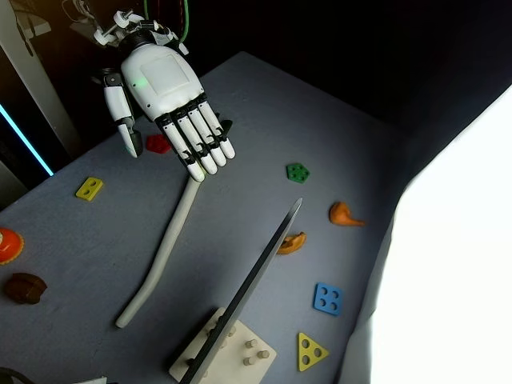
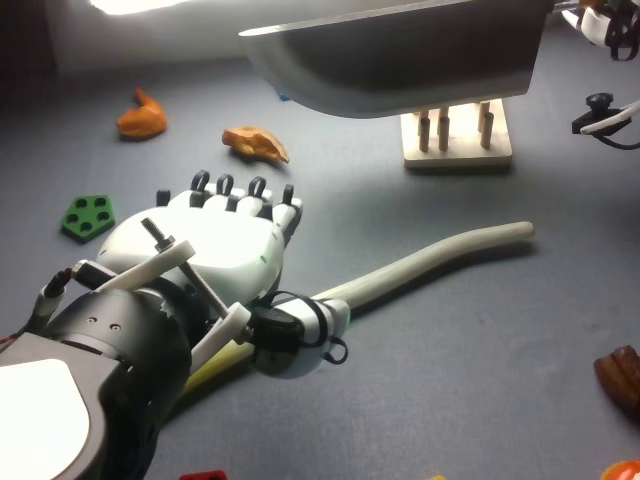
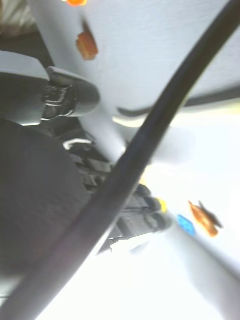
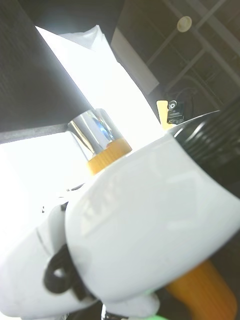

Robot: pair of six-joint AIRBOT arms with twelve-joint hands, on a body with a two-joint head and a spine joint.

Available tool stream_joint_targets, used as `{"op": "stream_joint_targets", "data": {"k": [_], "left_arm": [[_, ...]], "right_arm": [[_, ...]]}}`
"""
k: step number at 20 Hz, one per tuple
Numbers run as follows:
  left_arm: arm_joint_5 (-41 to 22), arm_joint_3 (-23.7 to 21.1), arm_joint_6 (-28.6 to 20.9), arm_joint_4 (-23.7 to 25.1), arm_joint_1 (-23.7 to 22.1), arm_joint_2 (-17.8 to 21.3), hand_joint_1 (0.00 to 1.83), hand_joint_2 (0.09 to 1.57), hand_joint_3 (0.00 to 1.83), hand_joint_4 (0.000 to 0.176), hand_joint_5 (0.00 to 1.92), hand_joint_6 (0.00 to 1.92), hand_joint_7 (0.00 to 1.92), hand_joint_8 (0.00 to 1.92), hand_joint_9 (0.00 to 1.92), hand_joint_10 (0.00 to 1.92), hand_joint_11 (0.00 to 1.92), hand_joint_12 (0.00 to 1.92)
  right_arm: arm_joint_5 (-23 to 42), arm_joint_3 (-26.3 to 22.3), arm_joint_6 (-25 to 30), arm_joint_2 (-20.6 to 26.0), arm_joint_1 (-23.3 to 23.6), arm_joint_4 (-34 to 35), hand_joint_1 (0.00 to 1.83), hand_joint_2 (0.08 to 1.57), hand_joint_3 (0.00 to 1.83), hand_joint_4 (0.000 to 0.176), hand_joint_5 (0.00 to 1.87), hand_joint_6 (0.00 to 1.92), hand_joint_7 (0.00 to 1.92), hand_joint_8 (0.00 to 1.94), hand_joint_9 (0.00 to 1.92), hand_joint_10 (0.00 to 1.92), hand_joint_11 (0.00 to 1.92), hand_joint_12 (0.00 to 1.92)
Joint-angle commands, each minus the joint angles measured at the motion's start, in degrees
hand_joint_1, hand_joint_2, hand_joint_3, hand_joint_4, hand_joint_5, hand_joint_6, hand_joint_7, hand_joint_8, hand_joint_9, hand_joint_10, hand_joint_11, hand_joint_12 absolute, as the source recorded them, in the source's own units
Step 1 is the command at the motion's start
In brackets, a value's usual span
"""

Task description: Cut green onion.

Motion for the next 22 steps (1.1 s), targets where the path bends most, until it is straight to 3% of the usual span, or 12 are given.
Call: {"op": "stream_joint_targets", "data": {"k": [1,22], "left_arm": [[0.89,0.16,0.25,4.45,-0.91,0.22,0.08,1.36,0.00,0.000,0.03,0.01,0.00,0.00,0.00,0.00,0.00,0.00],[-0.22,0.61,1.21,4.96,-1.04,0.33,0.11,1.36,0.00,0.000,0.03,0.01,0.00,0.00,0.00,0.00,0.00,0.00]], "right_arm": [[7.55,0.46,0.08,0.61,0.15,-0.19,1.59,1.24,0.00,0.176,1.27,1.92,1.55,1.94,1.59,1.92,1.64,1.92],[6.68,-1.27,0.92,2.26,0.02,-0.19,1.55,1.25,0.00,0.176,1.26,1.92,1.53,1.94,1.57,1.92,1.62,1.92]]}}
